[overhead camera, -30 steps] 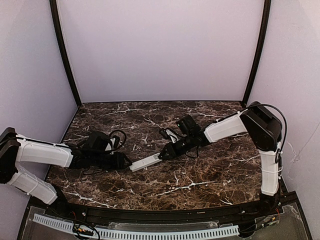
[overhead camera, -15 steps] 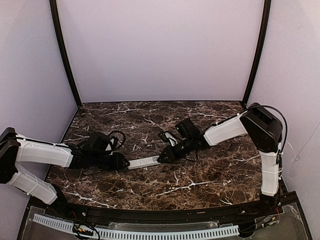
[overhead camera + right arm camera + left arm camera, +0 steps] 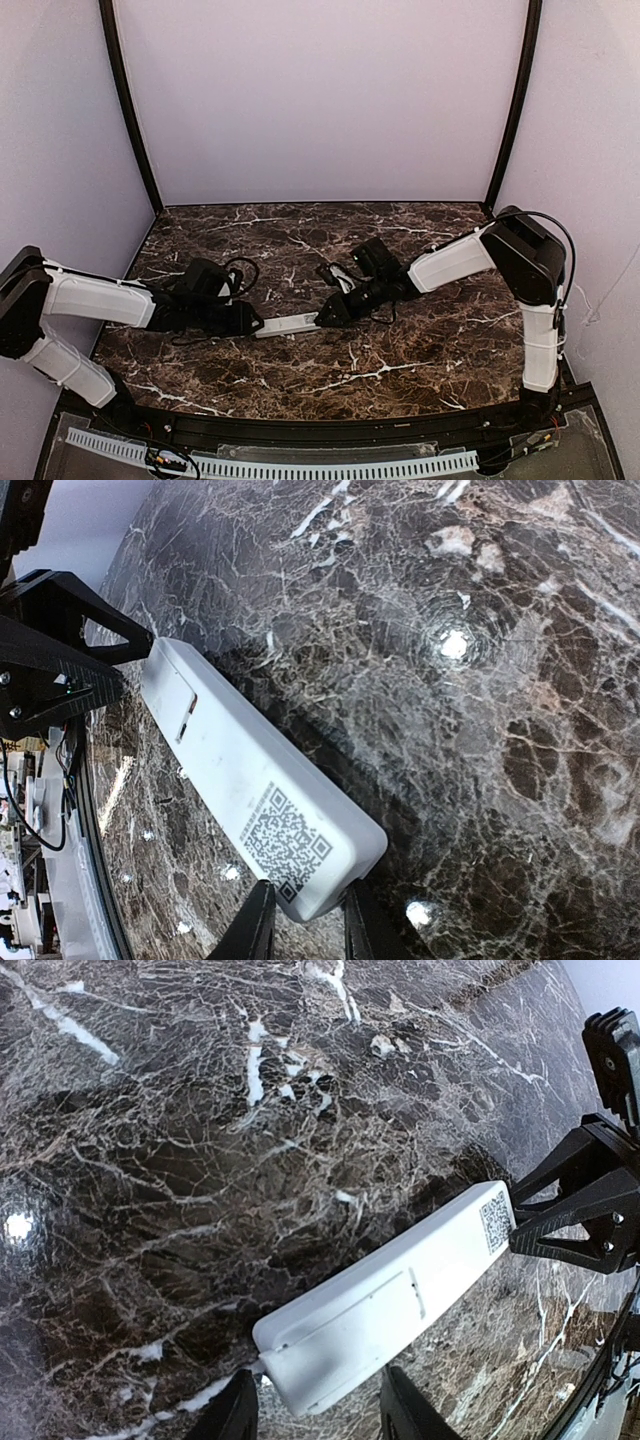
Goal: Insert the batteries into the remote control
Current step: Move the remote control to the center of the board, then press the battery cover on the remote control.
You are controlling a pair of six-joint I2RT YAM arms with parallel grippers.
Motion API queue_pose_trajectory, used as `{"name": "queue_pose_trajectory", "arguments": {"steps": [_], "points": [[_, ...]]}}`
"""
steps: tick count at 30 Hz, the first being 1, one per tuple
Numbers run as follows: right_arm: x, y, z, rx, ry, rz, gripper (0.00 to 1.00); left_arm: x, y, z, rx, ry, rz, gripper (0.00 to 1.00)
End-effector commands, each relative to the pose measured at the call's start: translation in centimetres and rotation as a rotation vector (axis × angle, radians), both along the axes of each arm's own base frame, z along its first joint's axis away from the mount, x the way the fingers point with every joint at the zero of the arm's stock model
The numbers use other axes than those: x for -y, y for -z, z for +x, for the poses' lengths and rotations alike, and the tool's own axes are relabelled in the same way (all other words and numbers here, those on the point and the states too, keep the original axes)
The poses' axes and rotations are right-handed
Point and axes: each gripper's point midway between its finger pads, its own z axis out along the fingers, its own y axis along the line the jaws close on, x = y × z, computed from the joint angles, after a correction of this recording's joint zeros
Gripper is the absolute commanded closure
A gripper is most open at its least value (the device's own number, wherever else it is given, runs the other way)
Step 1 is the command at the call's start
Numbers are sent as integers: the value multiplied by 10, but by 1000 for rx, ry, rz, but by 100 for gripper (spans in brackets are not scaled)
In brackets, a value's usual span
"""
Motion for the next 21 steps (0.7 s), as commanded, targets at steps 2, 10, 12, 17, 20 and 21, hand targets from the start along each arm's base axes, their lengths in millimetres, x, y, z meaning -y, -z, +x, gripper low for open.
{"name": "queue_pose_trajectory", "arguments": {"steps": [2,10,12,17,20,21], "points": [[-7,-9,-12,-3,-29,30,77,7,-4,7,17,14,7,58],[-7,-9,-12,-2,-30,32,78,8,0,9,7,20,30,63],[-7,-9,-13,-3,-30,32,78,7,3,9,-1,22,38,64],[-8,-8,-12,-3,-28,32,78,7,9,6,-22,31,63,65],[-8,-8,-12,-4,-28,33,78,7,10,6,-17,38,79,66],[-8,-9,-12,-4,-29,35,78,8,9,6,-13,39,82,66]]}}
